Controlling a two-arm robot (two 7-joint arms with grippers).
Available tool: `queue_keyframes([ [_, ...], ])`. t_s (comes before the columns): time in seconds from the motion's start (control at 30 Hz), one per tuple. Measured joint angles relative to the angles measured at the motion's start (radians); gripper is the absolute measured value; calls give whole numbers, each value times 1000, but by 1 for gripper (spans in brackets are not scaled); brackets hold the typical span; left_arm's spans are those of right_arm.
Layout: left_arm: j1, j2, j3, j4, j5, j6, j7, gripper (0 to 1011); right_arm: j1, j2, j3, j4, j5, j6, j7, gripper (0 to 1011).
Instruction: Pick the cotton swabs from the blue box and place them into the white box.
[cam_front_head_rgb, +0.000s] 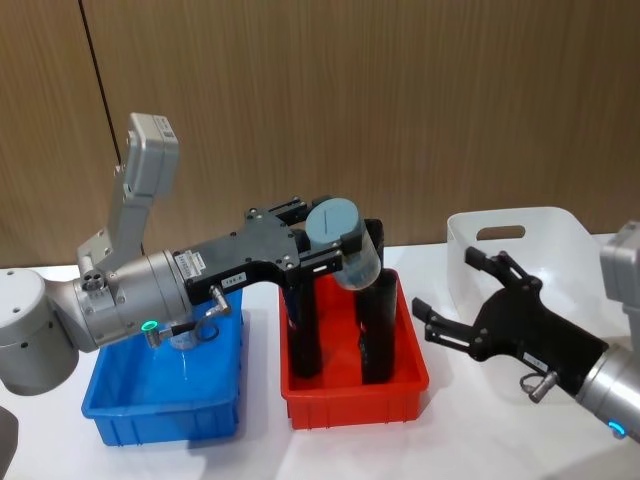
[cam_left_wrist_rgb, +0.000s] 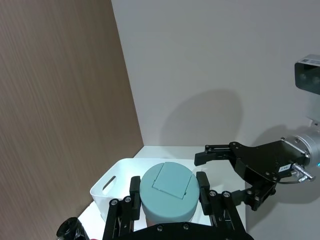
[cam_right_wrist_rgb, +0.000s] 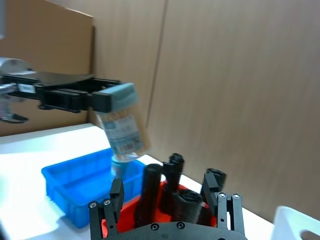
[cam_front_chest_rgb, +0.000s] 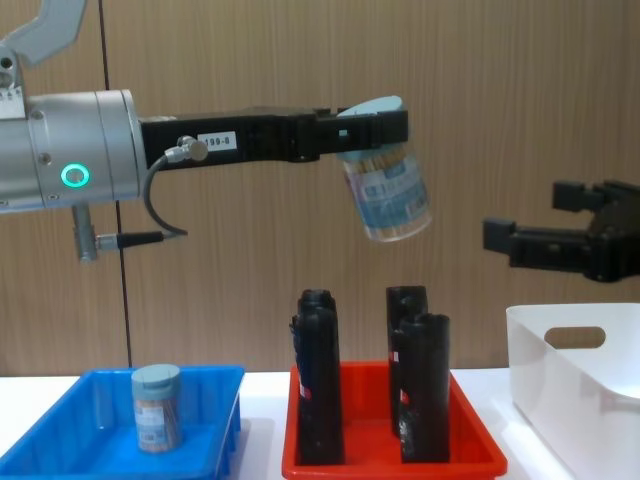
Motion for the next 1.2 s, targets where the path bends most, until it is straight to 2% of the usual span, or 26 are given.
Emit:
queue_keyframes([
  [0.27,0,0,0,0,0,0,0,669,72,1,-3,30,9,41,153,1001],
  [0.3,0,0,0,0,0,0,0,669,72,1,-3,30,9,41,153,1001],
  [0.4,0,0,0,0,0,0,0,669,113,-8,-9,53,10,73,219,1001],
  [0.6,0,0,0,0,0,0,0,669,186,-32,-23,101,8,125,297,1002],
  [0.87,0,0,0,0,0,0,0,669,257,-60,-39,157,-1,169,351,1002],
  [1.2,0,0,0,0,0,0,0,669,315,-82,-54,209,-10,193,376,1001],
])
